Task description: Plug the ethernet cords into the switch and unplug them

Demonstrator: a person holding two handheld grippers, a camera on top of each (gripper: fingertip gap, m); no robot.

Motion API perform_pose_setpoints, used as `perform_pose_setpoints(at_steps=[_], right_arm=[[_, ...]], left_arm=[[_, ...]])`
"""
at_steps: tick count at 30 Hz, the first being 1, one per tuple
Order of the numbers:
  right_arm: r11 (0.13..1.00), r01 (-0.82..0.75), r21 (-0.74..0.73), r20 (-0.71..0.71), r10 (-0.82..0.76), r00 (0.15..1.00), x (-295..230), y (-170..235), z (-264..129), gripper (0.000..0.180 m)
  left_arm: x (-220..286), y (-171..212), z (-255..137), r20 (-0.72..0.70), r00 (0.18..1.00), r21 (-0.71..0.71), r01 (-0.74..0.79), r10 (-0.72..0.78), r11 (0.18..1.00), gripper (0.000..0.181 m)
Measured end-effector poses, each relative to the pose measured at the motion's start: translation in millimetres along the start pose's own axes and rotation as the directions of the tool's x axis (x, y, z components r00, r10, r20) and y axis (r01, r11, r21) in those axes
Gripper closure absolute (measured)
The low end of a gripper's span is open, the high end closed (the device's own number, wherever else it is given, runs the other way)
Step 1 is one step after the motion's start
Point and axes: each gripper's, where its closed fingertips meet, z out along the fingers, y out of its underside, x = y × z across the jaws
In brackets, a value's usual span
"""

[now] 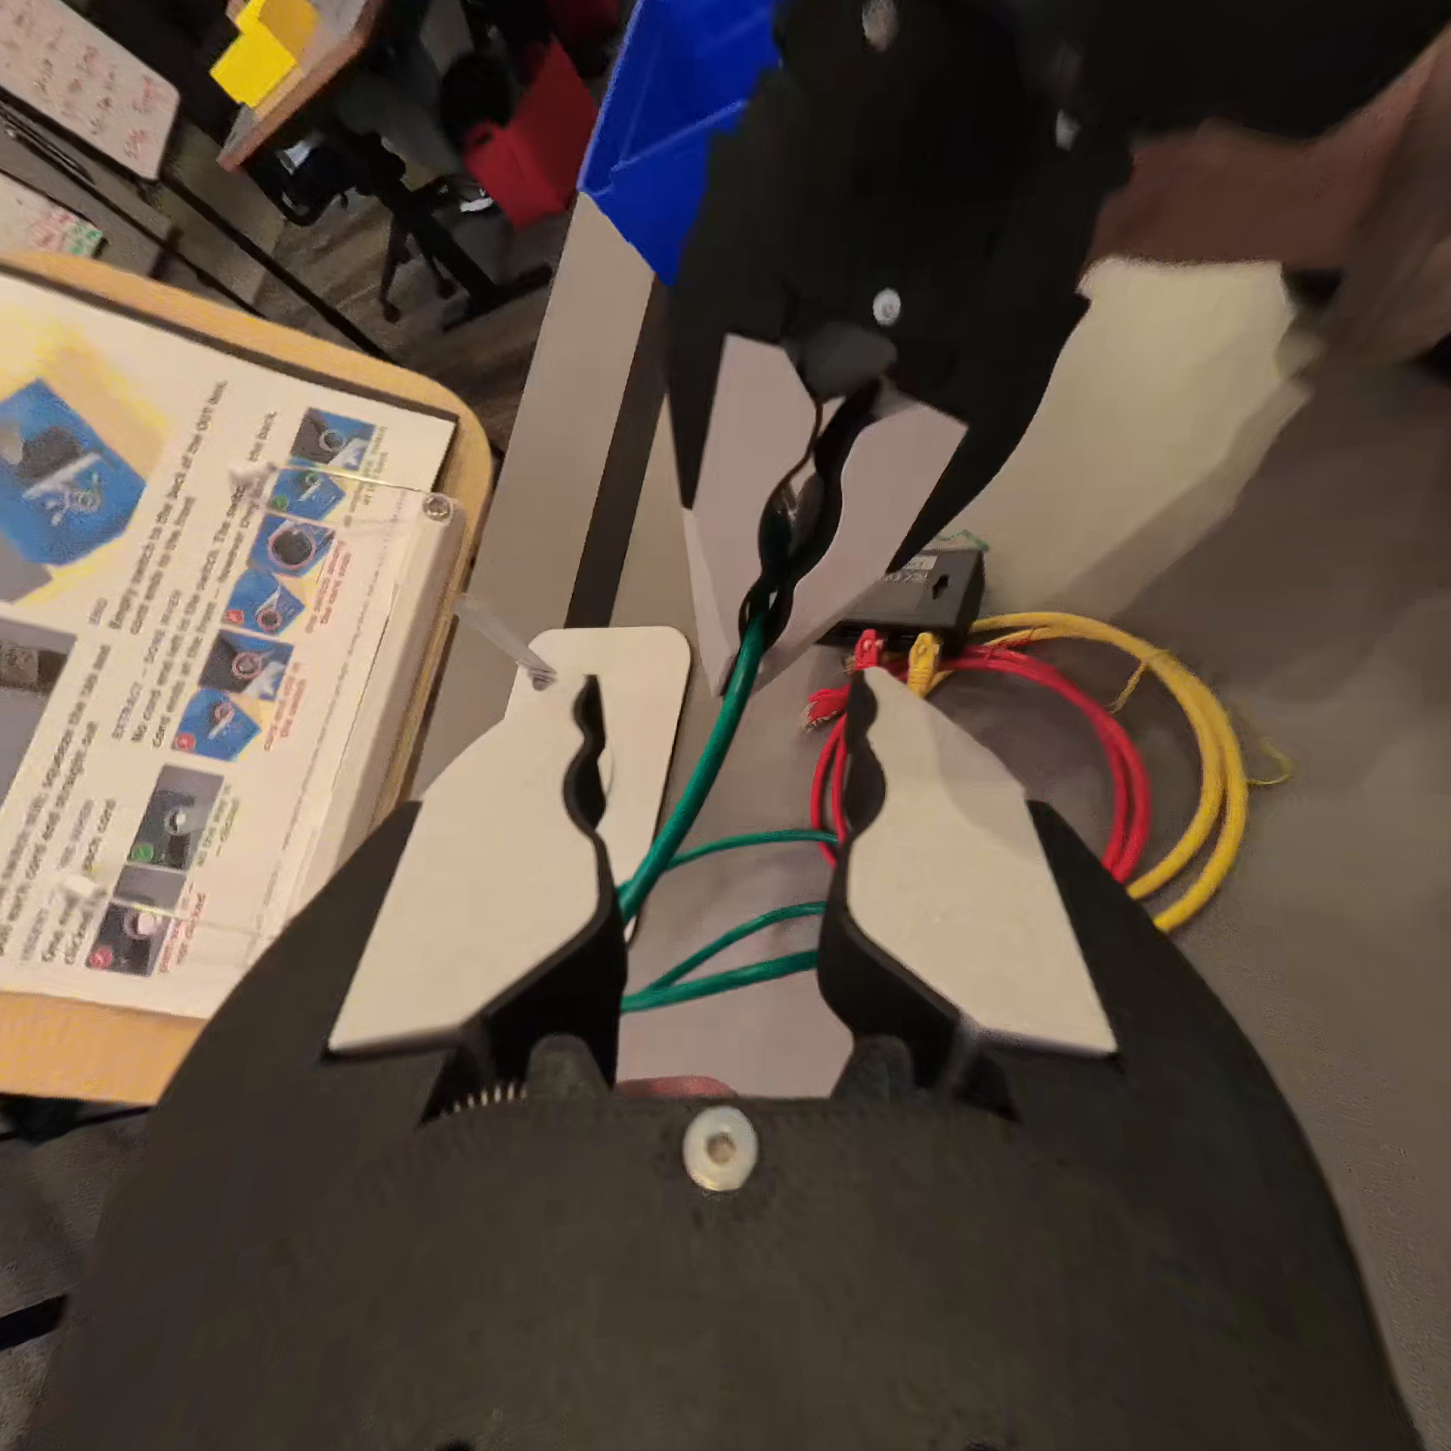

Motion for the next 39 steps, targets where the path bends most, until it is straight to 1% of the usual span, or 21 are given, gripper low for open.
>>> perform_pose_setpoints(at_steps=[1,3,5,7,9,11,13,15,18,21,24,26,27,29,30,32,33,36,37,38,39], right_arm=[[1.0,0.012,0.012,-0.011,-0.011,1.0,1,-3,-2,0.18],[1.0,0.018,0.026,-0.035,-0.017,0.999,6,-7,-6,0.18],[0.999,0.035,0.038,-0.046,-0.033,0.998,8,-11,-9,0.18],[0.998,0.057,0.034,-0.048,-0.055,0.997,6,-13,-9,0.18],[0.998,0.061,0.034,-0.072,-0.058,0.996,10,-15,-9,0.18],[0.998,0.039,0.047,-0.107,-0.034,0.994,17,-18,-10,0.178],[0.999,0.013,0.037,-0.128,-0.008,0.992,24,-17,-13,0.159],[0.999,0.01,0.051,-0.151,-0.002,0.989,32,-16,-23,0.148],[0.995,-0.065,0.077,-0.139,0.076,0.987,44,-8,-41,0.133],[0.975,-0.164,0.151,-0.084,0.178,0.98,52,1,-62,0.131],[0.913,-0.319,0.255,0.079,0.309,0.948,48,5,-78,0.129],[0.836,-0.442,0.325,0.22,0.388,0.895,44,1,-87,0.13],[0.783,-0.514,0.351,0.301,0.425,0.854,43,-2,-91,0.131],[0.658,-0.672,0.341,0.447,0.515,0.731,45,-2,-94,0.133],[0.607,-0.729,0.318,0.528,0.526,0.667,42,-3,-96,0.134],[0.506,-0.824,0.253,0.591,0.593,0.546,45,4,-92,0.138],[0.465,-0.854,0.232,0.649,0.58,0.492,42,2,-95,0.136],[0.331,-0.921,0.206,0.714,0.592,0.373,50,4,-94,0.144],[0.309,-0.928,0.207,0.744,0.566,0.355,49,1,-97,0.147],[0.295,-0.936,0.194,0.742,0.579,0.337,50,3,-94,0.15],[0.305,-0.938,0.165,0.735,0.596,0.323,46,7,-89,0.156]], left_arm=[[2,3,7,0.003,1.0,-0.023,-0.02,0.02,1.0,0.129],[17,5,14,-0.078,0.996,-0.032,-0.044,0.041,0.999,0.134],[9,9,18,-0.023,0.998,-0.059,-0.052,0.05,0.997,0.149],[3,9,17,0.006,0.999,-0.056,-0.051,0.051,0.997,0.17],[1,8,15,0.015,0.999,-0.046,-0.046,0.046,0.998,0.172],[-3,5,12,0.052,0.995,-0.041,-0.089,0.091,0.995,0.174],[-9,6,11,0.107,0.985,-0.07,-0.127,0.134,0.989,0.175],[-12,8,10,0.143,0.973,-0.095,-0.166,0.179,0.982,0.175],[-19,5,7,0.2,0.954,-0.111,-0.204,0.223,0.973,0.175],[-24,0,4,0.266,0.922,-0.13,-0.253,0.28,0.959,0.175],[-22,-13,3,0.313,0.888,-0.096,-0.322,0.336,0.942,0.175],[-20,-18,4,0.343,0.851,-0.112,-0.384,0.398,0.917,0.175],[-21,-20,4,0.368,0.828,-0.134,-0.403,0.423,0.905,0.175],[-20,-26,5,0.406,0.783,-0.158,-0.447,0.471,0.88,0.175],[-22,-29,5,0.438,0.754,-0.178,-0.461,0.489,0.869,0.175],[-24,-30,9,0.465,0.719,-0.22,-0.471,0.517,0.854,0.175],[-24,-32,11,0.483,0.697,-0.23,-0.483,0.53,0.845,0.175],[-22,-33,18,0.5,0.663,-0.252,-0.505,0.558,0.825,0.175],[-20,-34,20,0.496,0.662,-0.249,-0.511,0.562,0.822,0.175],[-20,-33,21,0.497,0.659,-0.252,-0.513,0.564,0.821,0.175],[-22,-35,20,0.512,0.649,-0.254,-0.511,0.562,0.821,0.175]])
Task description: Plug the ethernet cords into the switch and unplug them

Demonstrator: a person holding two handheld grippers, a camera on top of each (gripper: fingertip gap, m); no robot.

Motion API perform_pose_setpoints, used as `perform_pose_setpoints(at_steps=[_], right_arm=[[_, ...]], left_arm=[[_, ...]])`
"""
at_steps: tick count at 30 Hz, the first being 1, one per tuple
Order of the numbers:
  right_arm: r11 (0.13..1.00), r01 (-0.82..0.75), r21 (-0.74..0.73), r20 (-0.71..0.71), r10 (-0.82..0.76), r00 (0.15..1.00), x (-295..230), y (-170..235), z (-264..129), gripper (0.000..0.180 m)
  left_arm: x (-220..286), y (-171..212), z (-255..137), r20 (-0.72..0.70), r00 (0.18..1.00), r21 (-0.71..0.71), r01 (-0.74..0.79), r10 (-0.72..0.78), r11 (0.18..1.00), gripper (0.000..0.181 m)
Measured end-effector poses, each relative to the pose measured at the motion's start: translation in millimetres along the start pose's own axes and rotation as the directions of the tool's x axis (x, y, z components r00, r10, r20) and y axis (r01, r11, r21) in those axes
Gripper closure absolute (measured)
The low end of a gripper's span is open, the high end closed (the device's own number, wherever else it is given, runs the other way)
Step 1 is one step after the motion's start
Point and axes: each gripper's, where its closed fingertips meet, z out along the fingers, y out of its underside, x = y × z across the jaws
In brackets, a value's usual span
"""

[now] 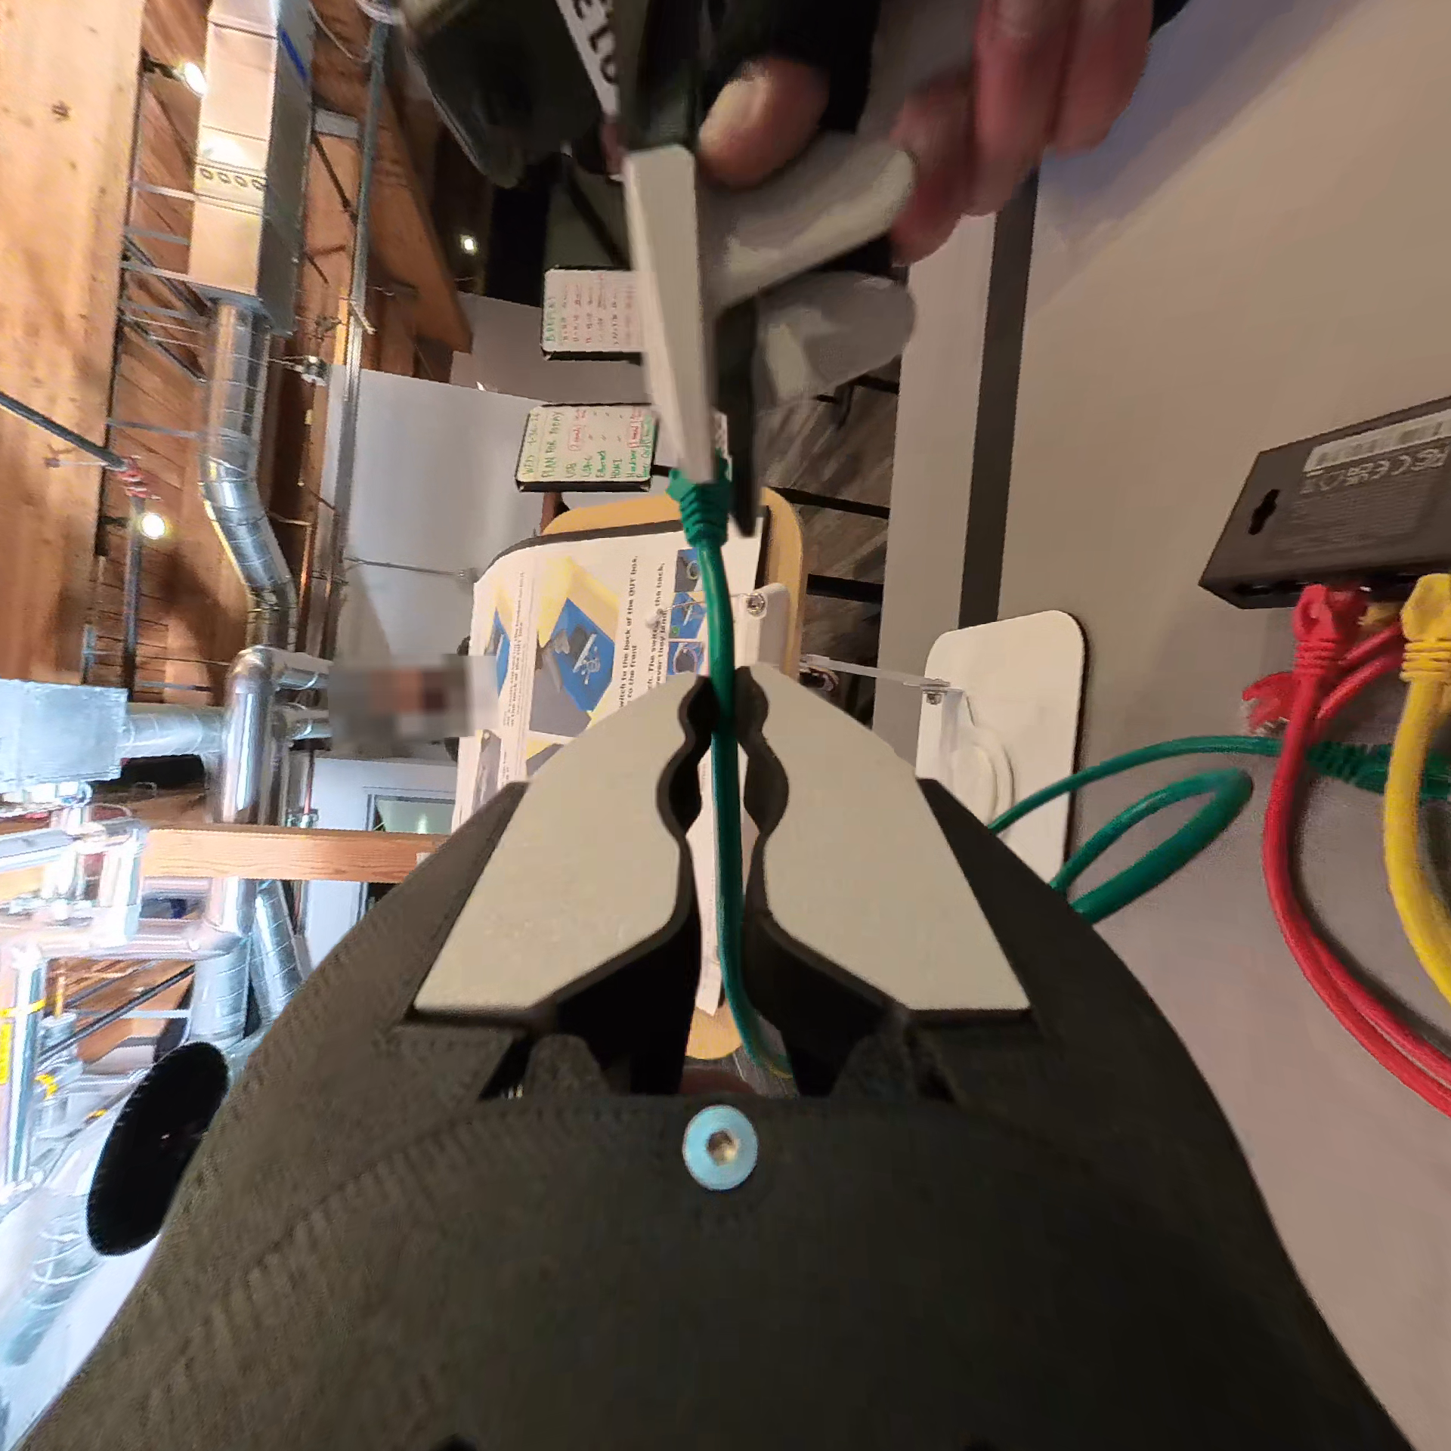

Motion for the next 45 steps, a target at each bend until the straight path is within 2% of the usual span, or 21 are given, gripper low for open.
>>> perform_pose_setpoints(at_steps=[1,8,11,13,15,18,22,24,26,27,29,30,31,32,35,36,38,39,42,43,45], right_arm=[[1.0,0.01,-0.018,0.02,-0.01,1.0,-2,3,2,0.168],[0.988,0.153,-0.013,-0.035,-0.154,0.987,-5,-3,7,0.17],[0.978,0.206,-0.021,-0.039,-0.207,0.978,-8,-5,10,0.17],[0.969,0.245,-0.038,-0.055,-0.247,0.968,-8,-3,12,0.17],[0.939,0.335,-0.074,-0.06,-0.34,0.939,-11,2,15,0.17],[0.881,0.446,-0.155,-0.07,-0.46,0.885,-16,12,23,0.17],[0.785,0.585,-0.205,-0.004,-0.598,0.801,-36,24,45,0.175],[0.739,0.634,-0.23,0.021,-0.647,0.762,-43,30,55,0.175],[0.7,0.66,-0.273,0.058,-0.673,0.737,-48,41,63,0.176],[0.693,0.658,-0.294,0.048,-0.677,0.734,-45,43,64,0.18],[0.676,0.667,-0.314,0.004,-0.701,0.713,-38,40,63,0.18],[0.688,0.656,-0.311,-0.031,-0.697,0.716,-36,34,61,0.18],[0.707,0.634,-0.314,-0.05,-0.679,0.733,-35,30,59,0.172],[0.726,0.608,-0.321,-0.09,-0.663,0.743,-30,26,55,0.154],[0.809,0.505,-0.303,-0.182,-0.569,0.802,-21,13,49,0.13],[0.832,0.473,-0.29,-0.202,-0.536,0.82,-18,10,48,0.13],[0.857,0.432,-0.281,-0.229,-0.497,0.837,-14,7,48,0.136],[0.853,0.434,-0.29,-0.21,-0.499,0.84,-16,10,50,0.146],[0.854,0.423,-0.303,-0.254,-0.5,0.828,-7,9,52,0.16],[0.85,0.424,-0.312,-0.269,-0.507,0.819,-3,9,51,0.167],[0.854,0.434,-0.287,-0.275,-0.508,0.816,-3,5,49,0.17]], left_arm=[[0,0,0,0.0,1.0,0.001,0.001,-0.001,1.0,0.175],[2,6,2,-0.019,0.999,0.008,0.028,-0.028,1.0,0.175],[5,5,-1,-0.091,0.99,0.057,0.115,-0.11,0.992,0.173],[8,2,-5,-0.182,0.963,0.102,0.217,-0.197,0.971,0.162],[11,-5,-14,-0.34,0.88,0.132,0.393,-0.331,0.91,0.15],[6,-15,-32,-0.555,0.673,0.114,0.643,-0.488,0.757,0.129],[12,-28,-47,-0.758,0.39,0.015,0.812,-0.523,0.584,0.125],[25,-26,-44,-0.788,0.311,-0.066,0.815,-0.532,0.575,0.135],[41,-28,-50,-0.839,0.247,-0.113,0.792,-0.485,0.599,0.167],[42,-23,-46,-0.822,0.266,-0.116,0.787,-0.503,0.606,0.174],[41,-16,-41,-0.802,0.271,-0.135,0.786,-0.533,0.604,0.175],[39,-11,-36,-0.769,0.312,-0.132,0.776,-0.558,0.616,0.175],[38,-9,-34,-0.753,0.343,-0.123,0.765,-0.561,0.632,0.175],[35,-7,-31,-0.727,0.385,-0.101,0.758,-0.568,0.644,0.175],[28,11,-13,-0.538,0.61,-0.099,0.64,-0.582,0.762,0.175],[22,18,-6,-0.443,0.693,-0.102,0.592,-0.569,0.8,0.175],[17,25,2,-0.303,0.816,-0.119,0.48,-0.492,0.869,0.175],[16,25,5,-0.267,0.848,-0.118,0.442,-0.457,0.889,0.175],[19,25,9,-0.206,0.905,-0.138,0.349,-0.372,0.927,0.175],[21,24,10,-0.21,0.905,-0.141,0.345,-0.369,0.928,0.175],[17,23,10,-0.185,0.91,-0.129,0.353,-0.372,0.927,0.175]])
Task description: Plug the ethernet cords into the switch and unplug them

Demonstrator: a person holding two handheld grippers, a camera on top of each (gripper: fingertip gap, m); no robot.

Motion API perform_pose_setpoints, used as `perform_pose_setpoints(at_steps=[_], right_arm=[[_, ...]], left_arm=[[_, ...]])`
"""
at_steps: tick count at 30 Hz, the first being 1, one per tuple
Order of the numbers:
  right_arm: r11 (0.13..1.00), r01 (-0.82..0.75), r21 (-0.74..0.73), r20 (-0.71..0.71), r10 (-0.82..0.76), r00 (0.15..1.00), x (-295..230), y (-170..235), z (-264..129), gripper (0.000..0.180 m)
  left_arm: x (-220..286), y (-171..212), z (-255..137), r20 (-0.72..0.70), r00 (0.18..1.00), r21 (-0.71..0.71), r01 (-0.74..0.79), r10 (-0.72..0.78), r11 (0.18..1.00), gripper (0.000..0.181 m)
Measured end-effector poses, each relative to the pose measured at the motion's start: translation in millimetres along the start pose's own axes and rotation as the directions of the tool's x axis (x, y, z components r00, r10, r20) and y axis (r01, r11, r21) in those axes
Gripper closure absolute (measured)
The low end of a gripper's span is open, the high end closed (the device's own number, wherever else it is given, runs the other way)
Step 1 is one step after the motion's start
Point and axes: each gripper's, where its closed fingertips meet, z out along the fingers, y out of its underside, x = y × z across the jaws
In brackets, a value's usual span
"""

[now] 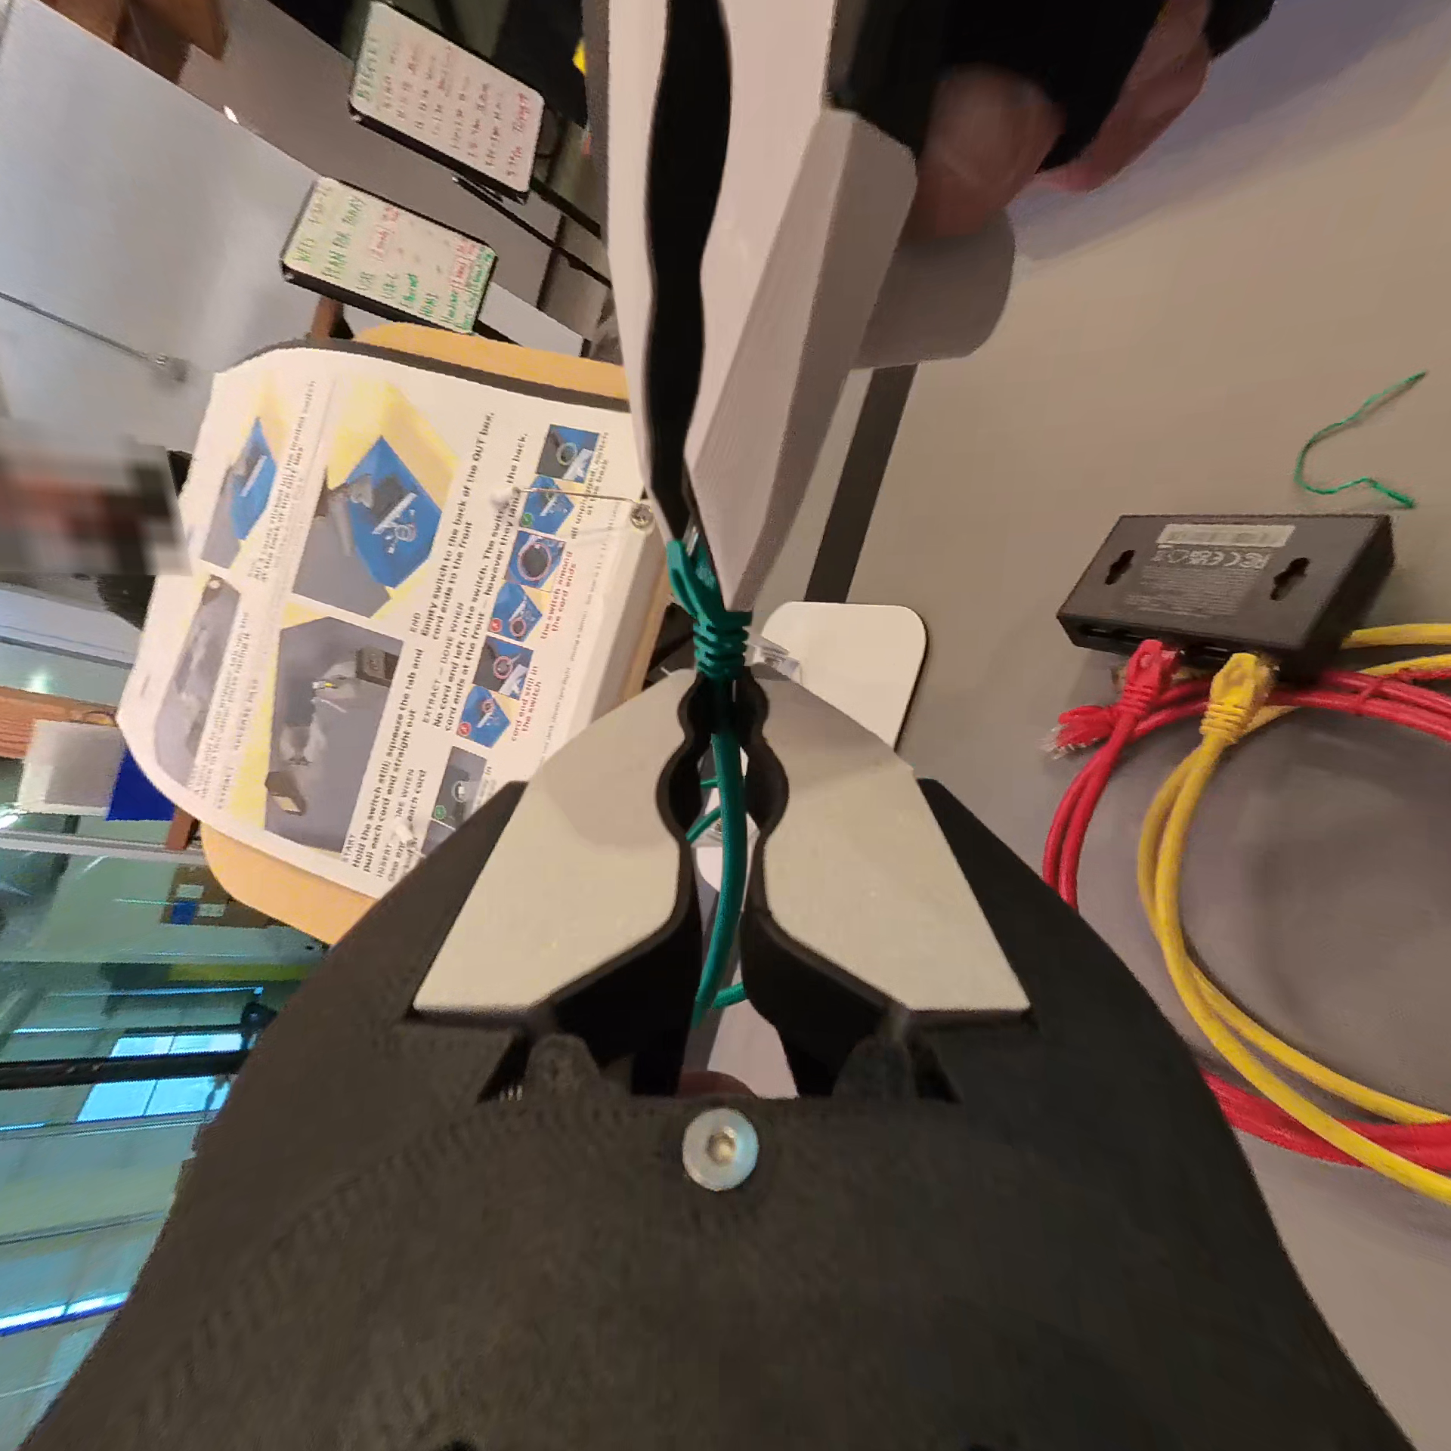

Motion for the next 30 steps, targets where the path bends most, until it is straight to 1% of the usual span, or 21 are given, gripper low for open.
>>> perform_pose_setpoints(at_steps=[4,5,6,7,9,10,12,14,16,17,19,21,23,25,26,27,30], right_arm=[[0.999,0.039,0.01,-0.001,-0.039,0.999,2,0,-1,0.17],[0.999,0.054,0.007,0.004,-0.054,0.999,1,1,-1,0.17],[0.998,0.067,0.007,0.008,-0.067,0.998,0,2,-1,0.169],[0.997,0.07,0.02,0.015,-0.07,0.997,0,1,-1,0.169],[0.994,0.092,0.057,0.051,-0.095,0.994,-6,-1,-3,0.169],[0.992,0.1,0.076,0.067,-0.105,0.992,-9,-2,-4,0.17],[0.985,0.125,0.118,0.132,-0.14,0.981,-21,-4,-7,0.17],[0.978,0.147,0.146,0.185,-0.173,0.967,-35,-7,-9,0.17],[0.969,0.149,0.197,0.216,-0.191,0.958,-44,-14,-9,0.169],[0.965,0.139,0.224,0.226,-0.19,0.955,-47,-18,-9,0.169],[0.955,0.118,0.273,0.243,-0.187,0.952,-50,-23,-7,0.169],[0.944,0.101,0.315,0.256,-0.187,0.948,-52,-26,-5,0.17],[0.925,0.065,0.375,0.269,-0.176,0.947,-53,-31,-6,0.17],[0.903,0.036,0.429,0.273,-0.168,0.947,-52,-36,-9,0.17],[0.898,0.025,0.439,0.278,-0.162,0.947,-51,-36,-10,0.17],[0.897,0.025,0.441,0.277,-0.162,0.947,-50,-35,-9,0.17],[0.894,0.024,0.448,0.273,-0.162,0.948,-48,-35,-11,0.17]], left_arm=[[1,-1,1,-0.011,1.0,0.019,0.016,-0.016,1.0,0.174],[4,-1,1,-0.039,0.999,0.026,0.024,-0.023,0.999,0.174],[9,-1,0,-0.096,0.995,0.031,0.044,-0.041,0.999,0.171],[14,-3,-3,-0.167,0.983,0.054,0.08,-0.07,0.995,0.157],[16,-12,-15,-0.284,0.949,0.126,0.18,-0.138,0.976,0.144],[15,-19,-24,-0.345,0.921,0.171,0.251,-0.18,0.953,0.136],[8,-31,-41,-0.463,0.847,0.236,0.402,-0.261,0.885,0.116],[3,-37,-55,-0.574,0.761,0.259,0.521,-0.304,0.813,0.104],[-1,-38,-64,-0.626,0.719,0.281,0.57,-0.302,0.772,0.109],[0,-37,-66,-0.641,0.71,0.28,0.571,-0.292,0.772,0.114],[3,-37,-63,-0.627,0.727,0.285,0.549,-0.28,0.786,0.123],[9,-40,-62,-0.636,0.727,0.284,0.532,-0.259,0.798,0.131],[14,-39,-59,-0.633,0.734,0.275,0.51,-0.247,0.815,0.144],[17,-39,-59,-0.662,0.708,0.267,0.53,-0.247,0.805,0.158],[19,-38,-59,-0.678,0.692,0.255,0.538,-0.249,0.803,0.161],[20,-38,-59,-0.687,0.684,0.254,0.542,-0.245,0.801,0.169],[19,-38,-57,-0.682,0.685,0.25,0.549,-0.258,0.797,0.17]])
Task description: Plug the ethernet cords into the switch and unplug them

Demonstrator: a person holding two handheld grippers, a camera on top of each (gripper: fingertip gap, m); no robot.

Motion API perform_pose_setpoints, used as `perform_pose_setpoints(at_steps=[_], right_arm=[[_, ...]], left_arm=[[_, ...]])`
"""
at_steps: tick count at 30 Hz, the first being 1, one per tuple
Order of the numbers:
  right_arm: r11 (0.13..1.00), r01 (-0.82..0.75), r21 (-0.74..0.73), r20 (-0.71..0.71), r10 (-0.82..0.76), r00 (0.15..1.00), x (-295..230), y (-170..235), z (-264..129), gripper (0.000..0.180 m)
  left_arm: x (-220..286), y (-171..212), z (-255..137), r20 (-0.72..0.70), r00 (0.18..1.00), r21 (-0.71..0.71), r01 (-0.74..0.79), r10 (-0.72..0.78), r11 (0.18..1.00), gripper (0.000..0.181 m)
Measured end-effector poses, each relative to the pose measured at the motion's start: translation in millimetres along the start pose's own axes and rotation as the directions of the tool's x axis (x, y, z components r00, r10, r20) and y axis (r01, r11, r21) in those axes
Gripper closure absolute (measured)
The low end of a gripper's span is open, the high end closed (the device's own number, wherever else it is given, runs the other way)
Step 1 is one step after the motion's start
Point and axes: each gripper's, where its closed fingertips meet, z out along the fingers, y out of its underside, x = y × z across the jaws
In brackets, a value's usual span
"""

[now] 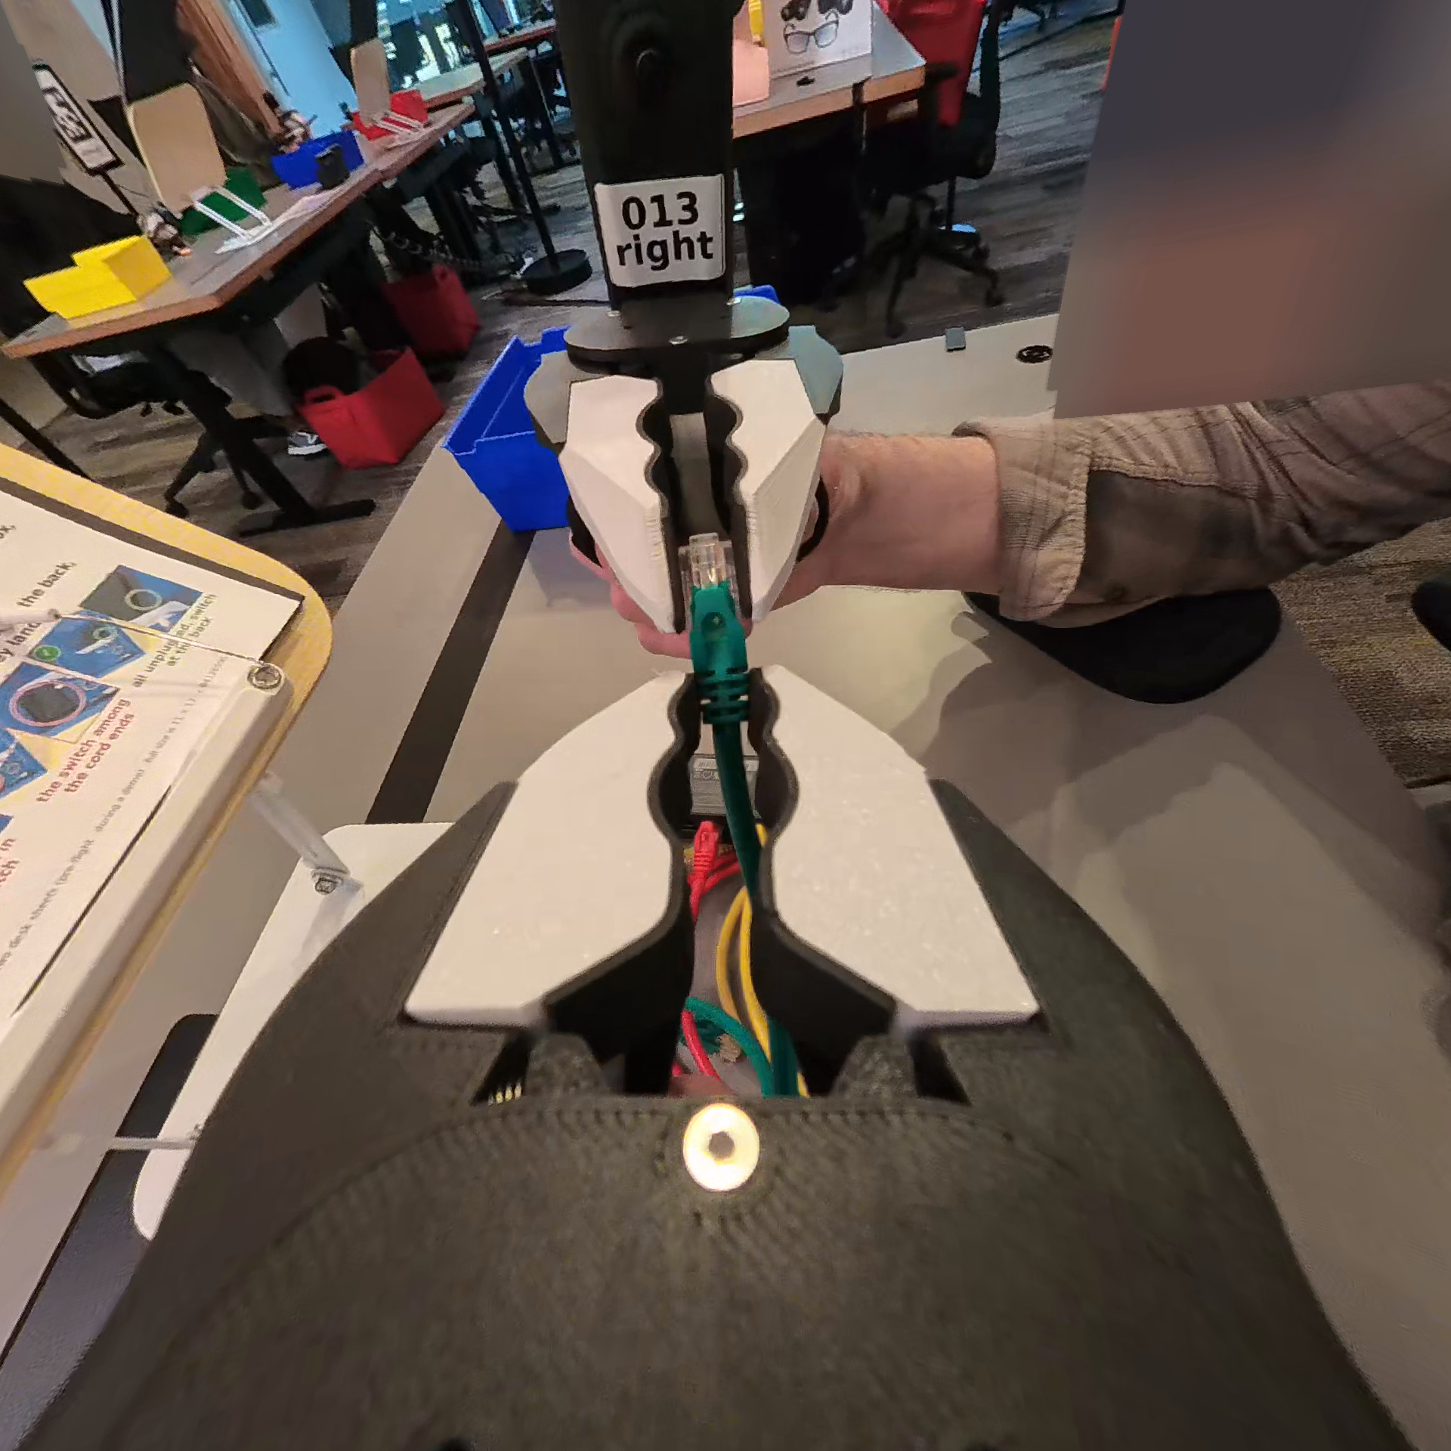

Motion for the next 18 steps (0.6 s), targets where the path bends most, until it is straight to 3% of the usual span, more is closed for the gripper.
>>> perform_pose_setpoints(at_steps=[4,7,9,11,13,16,18], right_arm=[[0.995,0.061,-0.075,-0.077,-0.067,0.995,11,3,-4,0.165],[0.938,0.226,-0.261,-0.196,-0.281,0.939,23,2,-12,0.145],[0.789,0.37,-0.491,-0.197,-0.514,0.835,27,8,-17,0.14],[0.506,0.446,-0.738,-0.103,-0.738,0.667,37,20,-24,0.137],[0.282,0.462,-0.841,0.01,-0.846,0.534,41,25,-22,0.133],[0.089,0.441,-0.893,0.128,-0.89,0.438,47,39,-14,0.143],[0.057,0.449,-0.892,0.156,-0.892,0.425,49,48,-9,0.147]], left_arm=[[-5,4,2,0.02,0.999,-0.031,0.044,-0.044,0.999,0.17],[-15,10,-3,0.054,0.993,-0.055,0.11,-0.107,0.992,0.17],[-22,16,-7,0.083,0.986,-0.082,0.15,-0.143,0.985,0.17],[-22,22,-8,0.074,0.979,-0.111,0.2,-0.192,0.974,0.17],[-23,28,-8,0.073,0.969,-0.133,0.243,-0.235,0.961,0.17],[-20,35,-6,0.062,0.963,-0.175,0.269,-0.262,0.947,0.17],[-16,36,-4,0.047,0.96,-0.191,0.28,-0.276,0.941,0.17]])
